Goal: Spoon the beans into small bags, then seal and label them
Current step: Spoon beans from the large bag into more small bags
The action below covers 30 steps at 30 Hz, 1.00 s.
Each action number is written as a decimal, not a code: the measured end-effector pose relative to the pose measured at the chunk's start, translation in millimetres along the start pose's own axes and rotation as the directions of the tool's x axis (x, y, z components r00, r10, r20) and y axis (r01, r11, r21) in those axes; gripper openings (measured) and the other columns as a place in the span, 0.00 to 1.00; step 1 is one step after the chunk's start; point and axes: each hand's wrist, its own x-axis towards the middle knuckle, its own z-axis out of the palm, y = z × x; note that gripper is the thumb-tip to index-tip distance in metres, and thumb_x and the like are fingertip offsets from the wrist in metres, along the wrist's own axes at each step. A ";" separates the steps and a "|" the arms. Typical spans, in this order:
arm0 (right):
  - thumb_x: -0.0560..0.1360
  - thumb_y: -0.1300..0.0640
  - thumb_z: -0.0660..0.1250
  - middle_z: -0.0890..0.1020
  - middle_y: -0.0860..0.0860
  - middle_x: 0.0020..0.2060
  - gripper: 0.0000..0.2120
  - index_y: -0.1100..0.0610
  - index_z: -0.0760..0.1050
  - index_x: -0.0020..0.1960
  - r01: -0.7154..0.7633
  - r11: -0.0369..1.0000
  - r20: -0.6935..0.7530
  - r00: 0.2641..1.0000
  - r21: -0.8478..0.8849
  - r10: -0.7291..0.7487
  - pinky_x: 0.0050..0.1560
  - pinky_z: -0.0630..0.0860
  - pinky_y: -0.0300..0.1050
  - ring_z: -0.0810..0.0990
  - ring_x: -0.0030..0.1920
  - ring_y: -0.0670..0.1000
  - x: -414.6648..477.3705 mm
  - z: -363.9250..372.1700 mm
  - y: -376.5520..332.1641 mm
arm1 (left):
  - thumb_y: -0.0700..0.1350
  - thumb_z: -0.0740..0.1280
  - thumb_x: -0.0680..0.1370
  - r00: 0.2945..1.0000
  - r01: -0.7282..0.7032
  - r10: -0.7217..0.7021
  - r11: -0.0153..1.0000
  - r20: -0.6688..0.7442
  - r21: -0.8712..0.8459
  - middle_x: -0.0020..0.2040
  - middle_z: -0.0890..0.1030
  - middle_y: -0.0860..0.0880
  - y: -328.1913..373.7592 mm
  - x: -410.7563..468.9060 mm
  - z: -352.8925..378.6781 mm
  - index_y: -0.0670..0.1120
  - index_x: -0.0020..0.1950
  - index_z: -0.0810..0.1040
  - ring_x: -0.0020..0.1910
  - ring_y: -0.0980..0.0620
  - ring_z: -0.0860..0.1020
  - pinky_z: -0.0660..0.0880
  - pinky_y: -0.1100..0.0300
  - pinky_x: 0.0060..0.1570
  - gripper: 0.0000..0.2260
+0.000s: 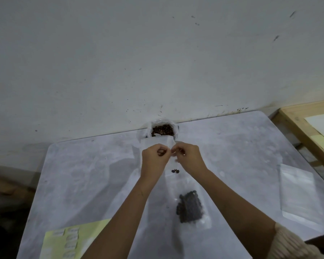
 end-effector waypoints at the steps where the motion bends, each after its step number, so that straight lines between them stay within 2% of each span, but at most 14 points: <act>1: 0.73 0.74 0.59 0.83 0.60 0.41 0.12 0.65 0.81 0.42 -0.027 0.999 0.012 1.000 0.036 0.026 0.44 0.81 0.51 0.83 0.40 0.55 1.3 -1.7 0.1 | 0.37 0.71 0.72 0.999 0.002 -0.001 1.000 0.033 -0.025 0.34 0.81 0.54 -0.6 0.5 -1.2 0.42 0.40 0.82 0.34 0.62 0.79 0.74 0.72 0.37 0.02; 3: 0.73 0.74 0.59 0.83 0.61 0.41 0.12 0.66 0.81 0.44 -0.052 0.997 0.039 0.998 0.054 0.049 0.45 0.81 0.47 0.82 0.41 0.56 3.6 -4.3 -0.8 | 0.40 0.73 0.72 0.993 0.002 0.004 0.999 0.117 -0.049 0.37 0.81 0.53 -2.7 2.0 -5.3 0.44 0.42 0.81 0.37 0.62 0.79 0.75 0.70 0.40 0.02; 4: 0.73 0.73 0.60 0.83 0.60 0.42 0.12 0.65 0.81 0.44 -0.047 0.998 0.050 0.998 0.033 0.046 0.44 0.79 0.40 0.81 0.40 0.54 4.3 -5.3 -1.6 | 0.43 0.73 0.72 0.986 -0.016 0.023 0.999 0.164 -0.046 0.40 0.81 0.52 -4.9 2.8 -7.9 0.45 0.44 0.80 0.39 0.61 0.79 0.75 0.69 0.43 0.04; 6: 0.73 0.73 0.59 0.83 0.57 0.43 0.13 0.64 0.81 0.44 -0.024 1.000 0.064 0.998 0.005 0.023 0.40 0.72 0.30 0.78 0.41 0.51 6.0 -8.5 -4.8 | 0.49 0.75 0.70 0.966 -0.089 0.084 0.996 0.245 0.010 0.52 0.77 0.53 -10.2 5.2 -14.7 0.48 0.54 0.78 0.50 0.61 0.76 0.73 0.67 0.53 0.15; 7: 0.73 0.73 0.58 0.83 0.55 0.44 0.14 0.63 0.81 0.43 -0.020 0.999 0.085 0.996 0.029 0.017 0.41 0.71 0.29 0.78 0.43 0.50 6.9 -10.2 -6.8 | 0.53 0.75 0.69 0.950 -0.123 0.097 0.990 0.297 0.068 0.60 0.72 0.54 -12.2 6.5 -18.8 0.49 0.62 0.74 0.58 0.61 0.72 0.70 0.67 0.58 0.24; 9: 0.74 0.74 0.57 0.81 0.52 0.44 0.18 0.57 0.81 0.40 -0.013 0.994 0.149 0.989 0.105 -0.003 0.45 0.74 0.36 0.79 0.46 0.53 9.2 -13.6 -11.2 | 0.59 0.76 0.64 0.910 -0.168 0.071 0.964 0.409 0.206 0.71 0.58 0.57 -15.2 8.8 -24.9 0.54 0.74 0.60 0.70 0.62 0.58 0.61 0.66 0.65 0.43; 10: 0.74 0.74 0.57 0.81 0.50 0.43 0.21 0.53 0.80 0.38 -0.001 0.991 0.174 0.985 0.134 -0.023 0.46 0.74 0.41 0.79 0.47 0.53 10.0 -14.8 -14.1 | 0.60 0.77 0.62 0.892 -0.196 0.063 0.946 0.447 0.258 0.74 0.50 0.60 -15.8 9.3 -26.8 0.57 0.76 0.52 0.73 0.62 0.52 0.58 0.64 0.67 0.49; 12: 0.74 0.72 0.59 0.81 0.50 0.43 0.22 0.47 0.79 0.36 0.057 0.989 0.196 0.977 0.138 -0.083 0.47 0.75 0.45 0.80 0.47 0.53 10.8 -16.1 -21.3 | 0.63 0.76 0.61 0.877 -0.295 0.118 0.897 0.465 0.329 0.75 0.42 0.62 -17.2 9.5 -28.3 0.60 0.75 0.42 0.74 0.61 0.43 0.55 0.58 0.71 0.54; 14: 0.73 0.71 0.62 0.81 0.51 0.44 0.16 0.52 0.81 0.39 0.116 0.991 0.200 0.971 0.073 -0.129 0.46 0.76 0.41 0.80 0.45 0.51 11.3 -14.7 -29.6 | 0.65 0.75 0.61 0.880 -0.367 0.196 0.859 0.433 0.358 0.75 0.43 0.57 -16.1 9.6 -29.4 0.61 0.73 0.40 0.75 0.56 0.44 0.57 0.52 0.73 0.54; 17: 0.71 0.64 0.69 0.80 0.49 0.44 0.06 0.59 0.81 0.47 0.091 0.995 0.255 0.964 -0.043 -0.077 0.41 0.72 0.31 0.77 0.42 0.45 13.4 -16.6 -41.1 | 0.64 0.75 0.61 0.895 -0.373 0.232 0.859 0.381 0.351 0.73 0.49 0.52 -14.4 11.4 -34.8 0.64 0.72 0.43 0.73 0.51 0.54 0.66 0.53 0.68 0.51; 21: 0.68 0.53 0.75 0.75 0.44 0.43 0.17 0.59 0.78 0.54 0.086 0.977 0.304 0.952 -0.193 -0.023 0.36 0.67 0.23 0.72 0.37 0.37 15.0 -16.9 -51.0 | 0.63 0.75 0.63 0.887 -0.426 0.294 0.818 0.356 0.386 0.71 0.54 0.49 -16.1 15.5 -41.0 0.57 0.75 0.48 0.71 0.53 0.57 0.64 0.57 0.66 0.50; 24: 0.68 0.53 0.75 0.79 0.46 0.45 0.18 0.58 0.79 0.55 0.072 0.981 0.313 0.950 -0.180 -0.013 0.38 0.67 0.24 0.74 0.40 0.40 17.2 -14.2 -52.0 | 0.61 0.75 0.64 0.877 -0.462 0.335 0.783 0.345 0.415 0.70 0.60 0.48 -18.1 19.9 -42.8 0.54 0.76 0.53 0.68 0.55 0.57 0.60 0.60 0.66 0.47; 27: 0.74 0.56 0.69 0.79 0.46 0.38 0.10 0.58 0.81 0.54 0.099 0.973 0.387 0.922 -0.207 -0.011 0.34 0.67 0.25 0.73 0.37 0.43 17.4 -12.1 -62.0 | 0.60 0.74 0.65 0.875 -0.468 0.352 0.794 0.333 0.389 0.67 0.64 0.48 -22.6 21.6 -43.5 0.53 0.76 0.54 0.66 0.55 0.60 0.63 0.60 0.65 0.46; 30: 0.75 0.61 0.65 0.81 0.52 0.42 0.08 0.63 0.80 0.50 0.088 0.964 0.369 0.929 -0.250 0.011 0.33 0.65 0.26 0.73 0.37 0.44 17.5 -4.0 -68.3 | 0.62 0.71 0.65 0.861 -0.489 0.377 0.796 0.341 0.357 0.66 0.65 0.49 -24.6 20.4 -41.0 0.55 0.75 0.53 0.65 0.54 0.63 0.66 0.59 0.64 0.44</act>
